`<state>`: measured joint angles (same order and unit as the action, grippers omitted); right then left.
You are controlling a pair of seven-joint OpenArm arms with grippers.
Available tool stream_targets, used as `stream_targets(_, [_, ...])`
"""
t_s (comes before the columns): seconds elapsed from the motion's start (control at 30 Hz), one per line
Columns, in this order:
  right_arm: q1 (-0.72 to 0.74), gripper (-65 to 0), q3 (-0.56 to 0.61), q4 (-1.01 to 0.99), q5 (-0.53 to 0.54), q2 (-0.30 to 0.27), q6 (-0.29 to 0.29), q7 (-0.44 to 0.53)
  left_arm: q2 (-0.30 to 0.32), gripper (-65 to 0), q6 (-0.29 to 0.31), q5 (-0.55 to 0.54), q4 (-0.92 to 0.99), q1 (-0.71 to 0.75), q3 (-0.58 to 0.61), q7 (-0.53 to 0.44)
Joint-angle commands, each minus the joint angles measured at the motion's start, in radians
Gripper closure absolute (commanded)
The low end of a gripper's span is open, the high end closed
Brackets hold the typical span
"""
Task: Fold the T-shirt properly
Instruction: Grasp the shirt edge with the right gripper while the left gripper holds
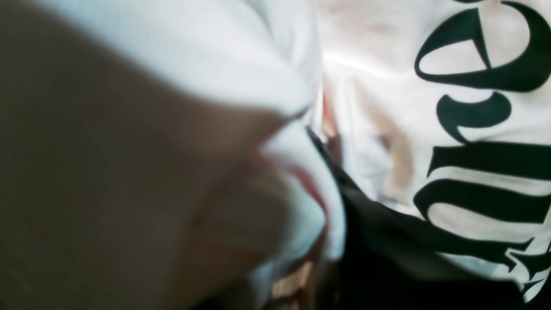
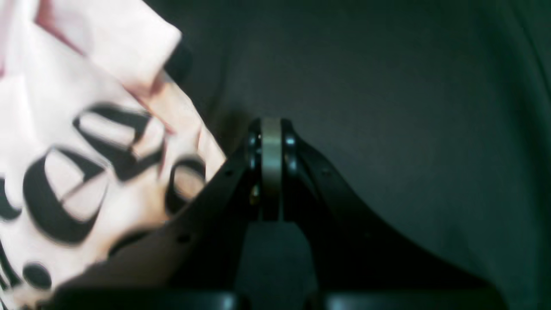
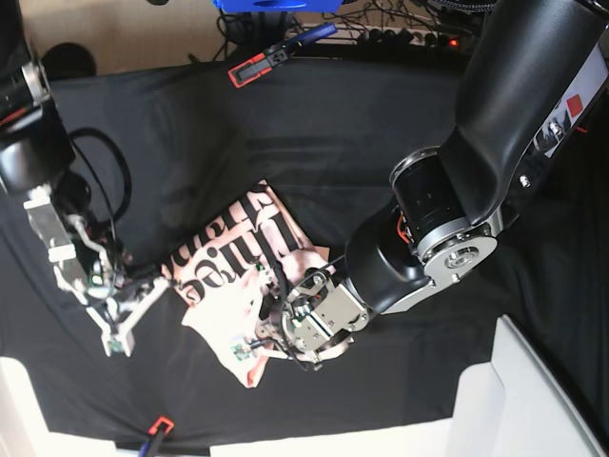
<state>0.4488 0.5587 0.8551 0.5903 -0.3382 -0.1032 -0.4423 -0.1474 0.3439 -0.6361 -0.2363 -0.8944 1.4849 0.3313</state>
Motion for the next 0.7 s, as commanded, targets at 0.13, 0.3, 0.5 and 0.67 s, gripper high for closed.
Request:
stream_targets(0.13, [0.075, 0.0, -0.002, -0.133, -0.01, 0.011, 0.058, 0.053, -0.01, 0.0, -0.001, -0.006, -0.01, -0.039, -0.001, -0.013])
stream_targets(0.3, [0.077, 0.0, -0.001, -0.165, -0.011, 0.046, 0.086, 0.073, -0.01, 0.0, -0.026, -0.006, -0.01, -0.039, -0.001, -0.014])
stream_targets(0.5, [0.069, 0.0, -0.001, -0.165, -0.011, 0.074, 0.086, 0.073, -0.01, 0.0, -0.026, -0.006, -0.01, -0.039, -0.001, -0.014])
stream_targets(0.67, [0.038, 0.0, -0.001, -0.165, -0.011, 0.077, 0.086, 0.07, -0.01, 0.0, -0.029, -0.008, -0.005, -0.039, -0.001, -0.062])
